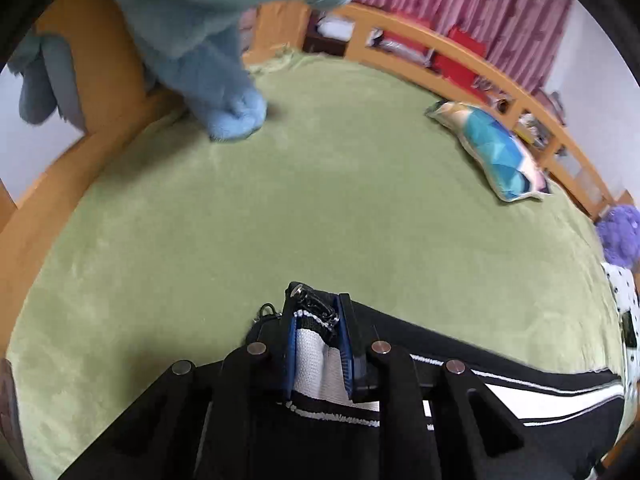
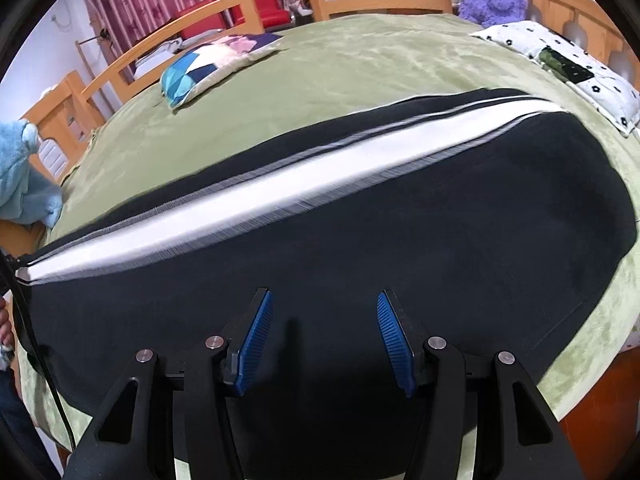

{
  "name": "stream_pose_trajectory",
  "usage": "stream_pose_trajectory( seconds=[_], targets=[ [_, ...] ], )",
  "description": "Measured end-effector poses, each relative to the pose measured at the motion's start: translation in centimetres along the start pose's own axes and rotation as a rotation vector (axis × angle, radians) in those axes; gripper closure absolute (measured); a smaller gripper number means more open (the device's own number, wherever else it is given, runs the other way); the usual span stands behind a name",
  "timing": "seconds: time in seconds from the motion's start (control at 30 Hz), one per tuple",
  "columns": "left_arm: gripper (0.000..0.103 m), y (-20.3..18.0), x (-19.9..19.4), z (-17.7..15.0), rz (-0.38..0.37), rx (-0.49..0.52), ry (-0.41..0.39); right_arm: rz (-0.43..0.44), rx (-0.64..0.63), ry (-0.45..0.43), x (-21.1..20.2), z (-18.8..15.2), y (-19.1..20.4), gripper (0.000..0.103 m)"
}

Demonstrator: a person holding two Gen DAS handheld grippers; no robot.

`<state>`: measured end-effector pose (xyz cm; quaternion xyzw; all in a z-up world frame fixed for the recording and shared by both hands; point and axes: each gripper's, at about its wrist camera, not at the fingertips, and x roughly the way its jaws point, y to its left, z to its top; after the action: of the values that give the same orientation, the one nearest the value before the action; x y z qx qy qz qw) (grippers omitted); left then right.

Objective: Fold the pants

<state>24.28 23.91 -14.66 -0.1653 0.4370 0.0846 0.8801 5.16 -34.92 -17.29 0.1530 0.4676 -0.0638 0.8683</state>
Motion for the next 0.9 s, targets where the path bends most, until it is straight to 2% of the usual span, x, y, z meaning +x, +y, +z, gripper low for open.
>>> stream_pose_trajectory(
  seconds=[0.07, 0.13, 0.17, 0.2, 0.27, 0.4, 0.5, 0.57, 0.63, 0.77, 0.87, 0.9],
  targets=[
    [0.08, -0.5, 1.9, -0.3, 0.016, 0.006, 0.075, 0.0, 0.01, 0.001, -0.1, 0.1, -0.8, 0.049],
    [0.074, -0.9, 1.9, -1.0, 0.065, 0.018, 0.081, -0.005, 0.02, 0.0, -0.3, -0.1, -1.6, 0.049],
    [0.063, -1.3, 1.1, -1.4, 0.094, 0.026, 0.058, -0.011, 0.026, -0.006, -0.6, -0.2, -2.2, 0.049],
    [0.044, -1.7, 0.2, -1.8, 0.101, 0.042, 0.041, -0.015, 0.031, -0.013, -0.8, -0.2, -2.8, 0.049],
    [0.029, -2.9, -1.8, -2.5, 0.098, 0.094, 0.004, -0.035, 0.047, -0.039, -1.8, -0.2, -4.4, 0.049],
    [0.027, -5.0, -5.2, -4.3, 0.092, 0.148, -0.036, -0.071, 0.113, -0.113, -4.0, -0.1, -9.0, 0.046],
    [0.026, -6.5, -5.9, -6.2, 0.062, 0.15, -0.01, -0.157, 0.161, -0.154, -4.5, 0.2, -13.0, 0.043],
    [0.026, -8.1, -6.3, -7.8, 0.043, 0.158, -0.003, -0.176, 0.218, -0.171, -4.3, 0.4, -16.0, 0.042],
    [0.026, -10.2, -6.7, -9.4, 0.021, 0.187, -0.008, -0.148, 0.298, -0.179, -3.6, 0.5, -19.1, 0.042],
    [0.026, -13.4, -7.2, -11.5, -0.011, 0.216, -0.004, -0.039, 0.449, -0.193, -1.6, 1.4, -24.2, 0.042],
    [0.026, -15.0, -7.7, -12.7, -0.035, 0.222, 0.01, 0.073, 0.569, -0.227, 0.0, 2.7, -27.4, 0.029],
    [0.026, -15.3, -7.9, -12.9, -0.039, 0.224, 0.015, 0.093, 0.609, -0.22, 0.8, 3.0, -28.3, 0.028]
  ],
)
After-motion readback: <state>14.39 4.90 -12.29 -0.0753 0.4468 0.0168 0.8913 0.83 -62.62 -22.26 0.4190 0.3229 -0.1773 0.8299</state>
